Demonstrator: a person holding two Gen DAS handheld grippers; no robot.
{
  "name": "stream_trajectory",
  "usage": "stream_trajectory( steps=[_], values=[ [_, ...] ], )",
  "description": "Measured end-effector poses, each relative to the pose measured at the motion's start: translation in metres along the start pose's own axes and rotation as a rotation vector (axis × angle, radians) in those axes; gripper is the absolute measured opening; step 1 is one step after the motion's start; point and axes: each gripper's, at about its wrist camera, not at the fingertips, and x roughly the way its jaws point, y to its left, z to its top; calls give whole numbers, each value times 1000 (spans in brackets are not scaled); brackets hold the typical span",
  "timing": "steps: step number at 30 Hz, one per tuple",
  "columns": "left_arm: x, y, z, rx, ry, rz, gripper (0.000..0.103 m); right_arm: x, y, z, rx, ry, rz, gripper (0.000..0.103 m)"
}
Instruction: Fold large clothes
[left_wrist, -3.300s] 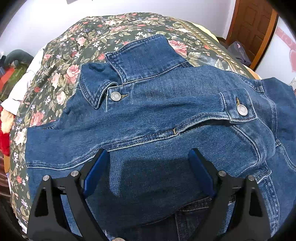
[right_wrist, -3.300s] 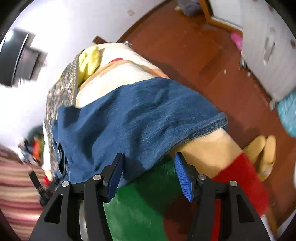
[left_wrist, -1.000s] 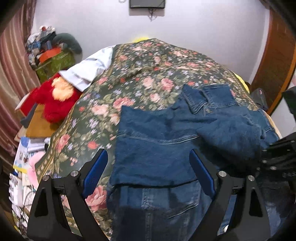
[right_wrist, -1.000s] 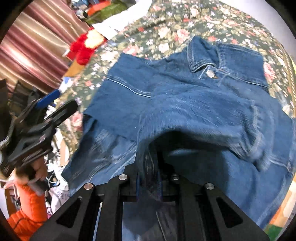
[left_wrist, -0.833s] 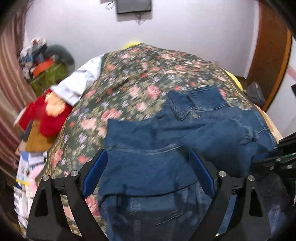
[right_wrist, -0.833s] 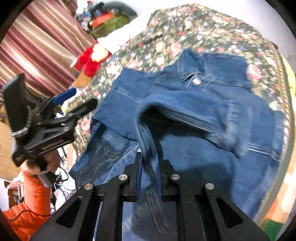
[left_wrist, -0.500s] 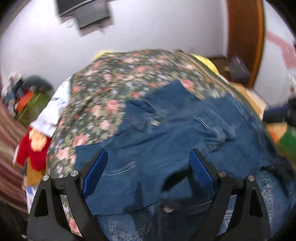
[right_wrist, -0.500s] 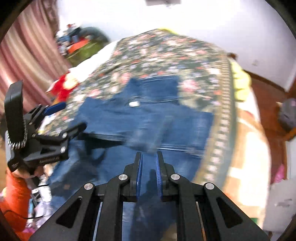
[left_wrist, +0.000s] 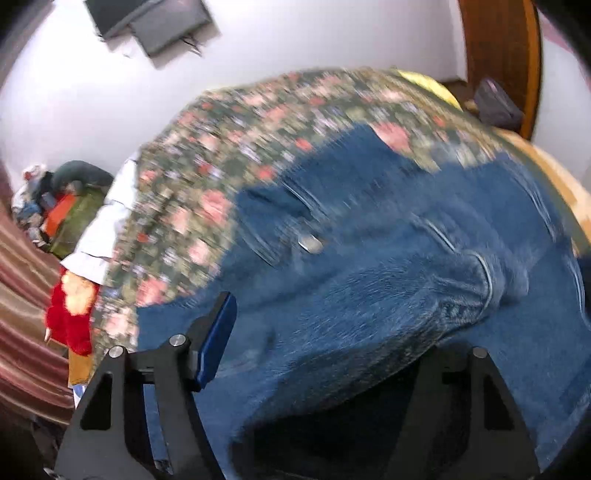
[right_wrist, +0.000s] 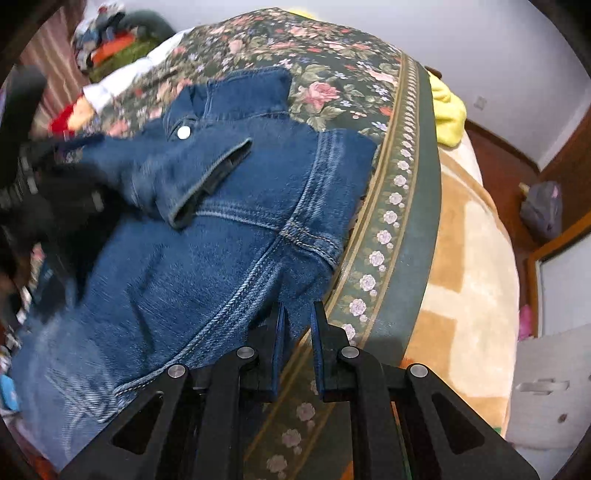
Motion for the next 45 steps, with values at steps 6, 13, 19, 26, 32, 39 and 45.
stream_trajectory(
  steps=[6,13,19,26,32,39,45],
  values=[
    [-5,69,-10,-155,-20,91,68,11,-6,-5,-3,17,13,10],
    [19,153,-80,-383,128,25,68,20,-19,-14,70,67,-45,10],
    [40,180,-133,-509,229,-61,68,20,-13,-11,70,88,-97,10],
    [8,207,-156,-589,154,-161,68,-23,-25,9,184,6,-56,10],
    [-4,235,-139,-603,81,-92,79,-51,-13,47,175,-102,53,10],
    [57,222,-144,-589,213,-96,88,37,5,70,63,53,-99,10],
    [55,196,-158,-467,160,-16,94,41,-3,58,69,-13,-201,49]
  ],
)
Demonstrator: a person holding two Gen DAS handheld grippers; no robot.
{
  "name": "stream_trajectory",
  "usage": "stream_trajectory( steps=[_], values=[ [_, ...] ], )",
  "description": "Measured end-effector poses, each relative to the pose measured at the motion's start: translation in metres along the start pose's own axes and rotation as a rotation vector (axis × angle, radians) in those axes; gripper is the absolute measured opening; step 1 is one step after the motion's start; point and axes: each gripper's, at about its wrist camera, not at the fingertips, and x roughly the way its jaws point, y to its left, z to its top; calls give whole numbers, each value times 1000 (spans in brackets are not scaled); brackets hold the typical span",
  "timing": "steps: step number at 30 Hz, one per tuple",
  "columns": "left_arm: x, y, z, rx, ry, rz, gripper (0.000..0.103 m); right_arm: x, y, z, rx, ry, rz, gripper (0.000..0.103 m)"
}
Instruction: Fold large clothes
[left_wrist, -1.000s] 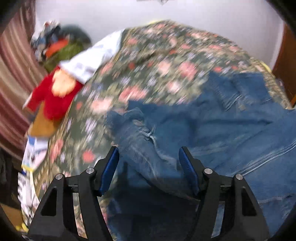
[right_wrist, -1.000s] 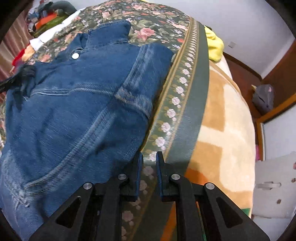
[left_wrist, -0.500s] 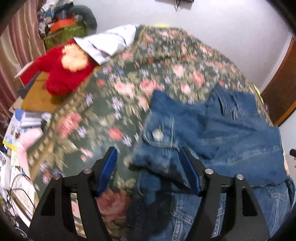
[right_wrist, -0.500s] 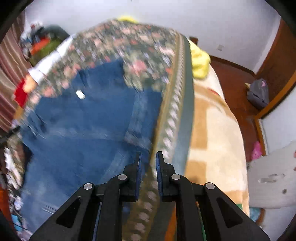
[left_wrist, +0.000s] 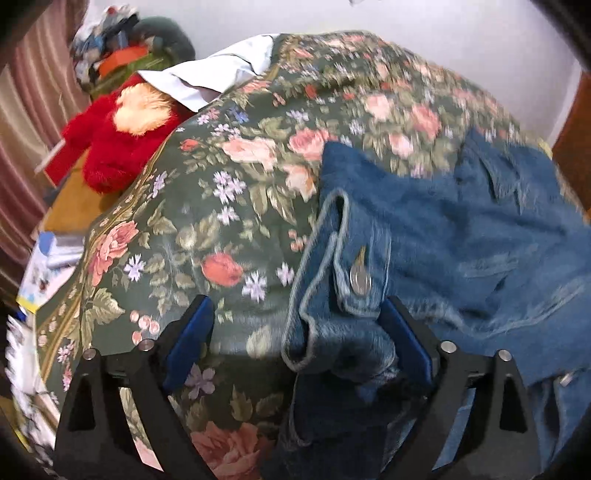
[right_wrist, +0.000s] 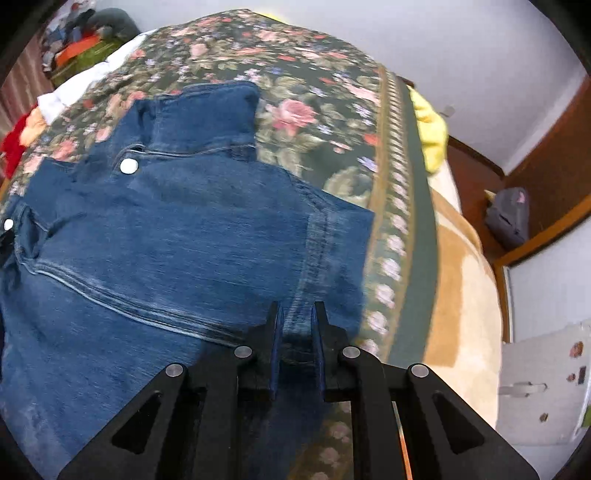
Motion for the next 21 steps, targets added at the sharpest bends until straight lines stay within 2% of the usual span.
stream_trajectory(
  steps=[1,2,6,12,16,21],
  values=[
    [1,-5,-4,40,3,39,94,0,-3,-2,-5,-26,-97,67],
    [2,-10,-7,69,-2,66,94,-2,-7,-4,-5,-42,-108,83],
    [-1,-7,-15,61,-4,78,94,3,-32,-9,106,-11,39,83],
    [-16,2,-19,34,25,71,94,2,-44,-10,176,1,118,83],
    [-29,10,-12,-15,54,36,94,-7,-52,-12,232,2,212,83],
    [-50,11,12,-13,-13,12,94,-30,-62,-5,280,-60,314,83]
  ],
)
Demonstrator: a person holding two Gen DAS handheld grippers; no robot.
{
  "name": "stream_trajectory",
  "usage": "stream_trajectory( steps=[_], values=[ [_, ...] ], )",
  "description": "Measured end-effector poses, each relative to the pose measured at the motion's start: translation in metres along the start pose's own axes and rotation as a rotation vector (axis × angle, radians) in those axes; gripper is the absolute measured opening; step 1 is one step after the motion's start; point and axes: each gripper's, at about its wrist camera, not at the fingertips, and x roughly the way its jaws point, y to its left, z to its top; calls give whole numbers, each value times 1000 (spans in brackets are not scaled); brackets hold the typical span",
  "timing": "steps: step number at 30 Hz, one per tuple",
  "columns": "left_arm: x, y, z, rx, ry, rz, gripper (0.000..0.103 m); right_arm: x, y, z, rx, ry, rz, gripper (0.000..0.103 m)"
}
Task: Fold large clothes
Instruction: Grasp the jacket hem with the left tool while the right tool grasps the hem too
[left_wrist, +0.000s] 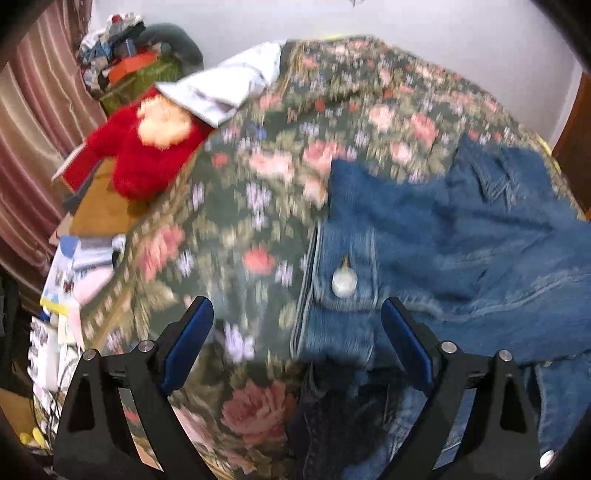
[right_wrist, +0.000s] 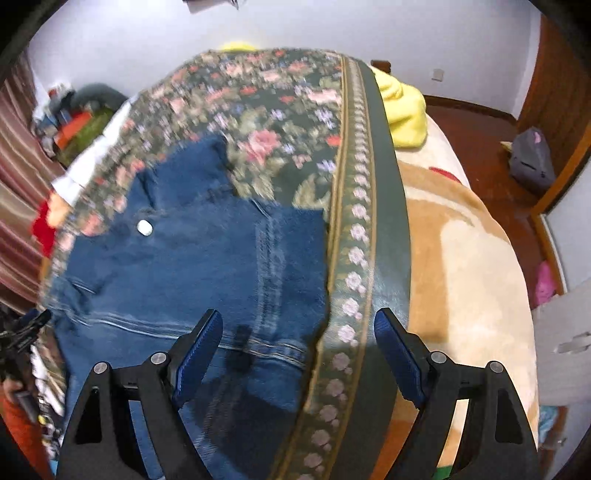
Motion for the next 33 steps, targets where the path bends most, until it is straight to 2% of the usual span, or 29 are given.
stream_trajectory(
  steps=[4,9,12,17,19,20,22,23,26,29,33],
  values=[
    [5,1,34,-2,-35,-36,94,-12,0,11,31,-51,75,83],
    [58,2,72,-29,80,-81,93,4,-8,24,92,-23,134,81],
    [90,1,83,-45,151,-102,84,19,-11,29,105,1,138,73],
    [113,-8,91,-57,154,-180,81,51,-15,36,112,58,143,63],
    [120,-15,93,-55,158,-188,76,65,-13,37,108,78,144,58],
    [123,-19,94,-43,161,-189,68,69,-12,37,108,79,139,57],
    [128,-23,96,-42,168,-216,50,74,-8,38,93,61,129,54],
    [131,-23,96,-63,184,-265,34,76,-5,38,80,58,116,49],
    [135,-19,95,-109,195,-293,24,78,0,38,78,60,122,34],
    [123,-19,94,-110,153,-263,18,79,6,46,86,79,168,21],
    [99,-12,104,-126,74,-198,16,72,30,76,17,25,176,16]
  ],
)
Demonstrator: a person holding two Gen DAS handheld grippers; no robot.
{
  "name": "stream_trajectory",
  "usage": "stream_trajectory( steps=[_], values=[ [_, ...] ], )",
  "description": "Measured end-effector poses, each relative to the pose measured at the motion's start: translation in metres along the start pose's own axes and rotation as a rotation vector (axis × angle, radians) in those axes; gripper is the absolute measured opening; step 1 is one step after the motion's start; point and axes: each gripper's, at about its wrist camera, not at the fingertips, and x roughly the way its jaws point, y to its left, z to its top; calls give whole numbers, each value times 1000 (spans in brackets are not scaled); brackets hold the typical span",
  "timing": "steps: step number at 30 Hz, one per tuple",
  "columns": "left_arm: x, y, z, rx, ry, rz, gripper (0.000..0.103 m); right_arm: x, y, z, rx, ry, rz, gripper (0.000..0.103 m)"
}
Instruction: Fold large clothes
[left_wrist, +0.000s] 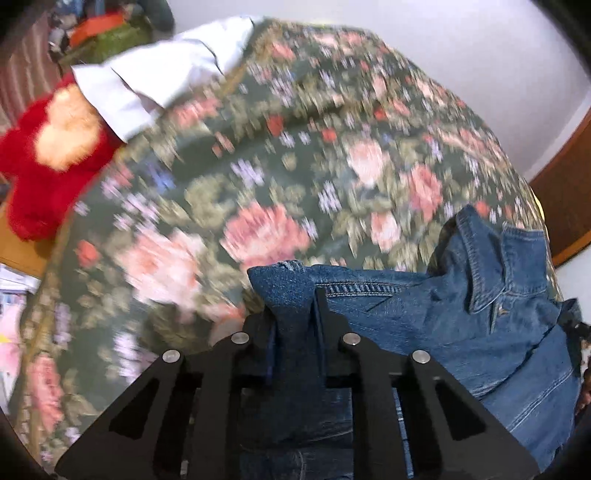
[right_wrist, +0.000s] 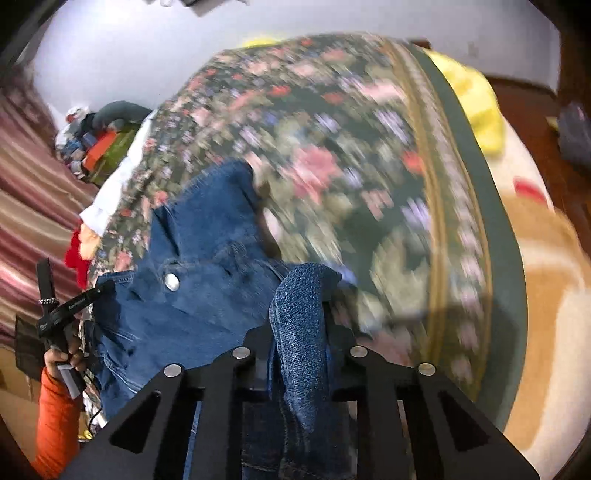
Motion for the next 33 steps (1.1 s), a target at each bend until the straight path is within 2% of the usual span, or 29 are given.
stream_trajectory(
  steps=[3,7,9,13,15,16,17,18,19,20,22,27,30,33],
  values=[
    [-25,11,12,-11,-80,33,16,1,37,31,-107,-57,-40,15],
    [-38,30,25,-19,-135,101,15,28,78,58,-244,-89,-164,15],
    [-34,45,25,-25,-119,140,15,50,84,66,-262,-71,-217,16],
    [-13,68,16,-29,-58,165,16,90,80,64,-296,-21,-354,17],
    [-3,71,13,-25,-46,189,24,98,73,58,-315,-20,-386,23],
    [3,72,11,-25,-36,200,25,98,71,55,-326,-41,-392,26],
    [6,72,8,-26,-31,203,26,97,69,54,-334,-50,-408,36],
    [8,72,7,-24,-29,205,27,95,67,54,-341,-56,-449,53],
    [9,71,8,-18,-28,207,27,94,64,55,-343,-58,-475,61],
    [9,71,8,-17,-26,207,28,92,60,56,-340,-53,-472,69],
    [7,70,8,-15,-23,211,28,87,52,59,-303,-21,-422,69],
    [-10,59,1,9,-21,273,39,53,45,53,-176,-2,-306,69],
    [-32,48,-5,39,-31,260,39,22,54,45,-179,-20,-268,69],
    [-65,32,-11,85,-76,257,39,-11,68,35,-221,-53,-257,69]
  ],
)
